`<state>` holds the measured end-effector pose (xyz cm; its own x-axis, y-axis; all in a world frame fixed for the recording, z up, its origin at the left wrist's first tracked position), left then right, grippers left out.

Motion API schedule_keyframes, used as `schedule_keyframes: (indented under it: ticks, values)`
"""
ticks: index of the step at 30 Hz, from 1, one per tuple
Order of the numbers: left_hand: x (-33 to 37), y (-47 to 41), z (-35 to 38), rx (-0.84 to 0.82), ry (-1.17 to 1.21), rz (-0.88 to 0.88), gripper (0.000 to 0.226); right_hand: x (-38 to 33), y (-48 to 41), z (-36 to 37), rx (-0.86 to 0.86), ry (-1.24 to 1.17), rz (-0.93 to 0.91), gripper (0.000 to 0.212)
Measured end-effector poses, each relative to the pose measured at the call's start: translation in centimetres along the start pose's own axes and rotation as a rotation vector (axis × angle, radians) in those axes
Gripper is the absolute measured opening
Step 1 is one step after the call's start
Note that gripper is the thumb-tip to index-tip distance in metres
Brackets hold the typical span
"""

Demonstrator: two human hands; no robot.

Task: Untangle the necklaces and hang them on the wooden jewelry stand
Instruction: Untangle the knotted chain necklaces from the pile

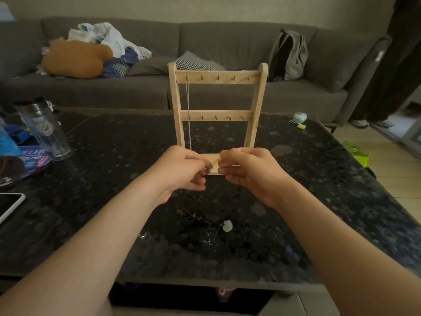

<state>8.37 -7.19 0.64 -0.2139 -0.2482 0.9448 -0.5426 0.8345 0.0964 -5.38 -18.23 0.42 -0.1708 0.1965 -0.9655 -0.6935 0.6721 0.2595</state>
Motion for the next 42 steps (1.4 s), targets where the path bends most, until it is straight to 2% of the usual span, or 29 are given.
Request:
schedule_keyframes:
  ticks: [7, 12, 17, 24, 27, 29, 33, 37, 42]
  values:
    - [-0.8, -0.1, -0.3, 0.052, 0.006, -0.092, 0.015, -0.4, 0.2, -0.2, 0.005, -0.048, -0.01, 0.019]
    - [-0.9, -0.2, -0.8, 0.12, 0.066, -0.117, 0.015, 0.0, 0.1, 0.4, -0.065, -0.098, 0.046, 0.03]
    - [-0.7, 0.3, -0.3, 0.078, 0.127, -0.173, 0.014, -0.5, 0.3, 1.4, -0.1, -0.142, -0.012, 0.022]
    - [-0.1, 0.9, 0.5, 0.034, 0.289, -0.181, 0.023, -1.0, 0.0, 2.2, -0.161, -0.353, -0.016, 0.034]
    - [-0.1, 0.9, 0.6, 0.058, 0.353, -0.184, 0.031, -1.4, 0.1, 2.3, -0.183, -0.492, -0.033, 0.034]
    - [0.0, 1.0, 0.8, 0.064, 0.387, -0.182, 0.032, -1.5, 0.2, 2.5, -0.188, -0.497, -0.036, 0.032]
    - [0.1, 0.9, 0.2, 0.128, 0.404, -0.156, 0.032, -1.3, -0.2, 2.1, -0.123, -0.335, -0.075, 0.019]
    - [0.0, 0.8, -0.2, 0.147, 0.426, -0.177, 0.026, -0.9, -0.4, 0.7, -0.005, -0.493, -0.078, 0.009]
    - [-0.1, 1.1, 0.4, 0.088, 0.418, -0.198, 0.024, -0.3, -0.2, 0.1, 0.077, -0.614, -0.05, 0.013]
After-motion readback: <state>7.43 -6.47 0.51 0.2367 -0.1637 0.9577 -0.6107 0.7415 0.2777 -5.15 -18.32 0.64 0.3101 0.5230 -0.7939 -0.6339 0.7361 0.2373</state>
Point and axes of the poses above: each hand's wrist, its own y-axis away from the middle knuckle, its own z-axis out of the palm, x = y × z, the point moved 8 cm from there along -y, towards the middle knuckle, and after that the axes turned 7 degrees about z, right-handed, at the moved point
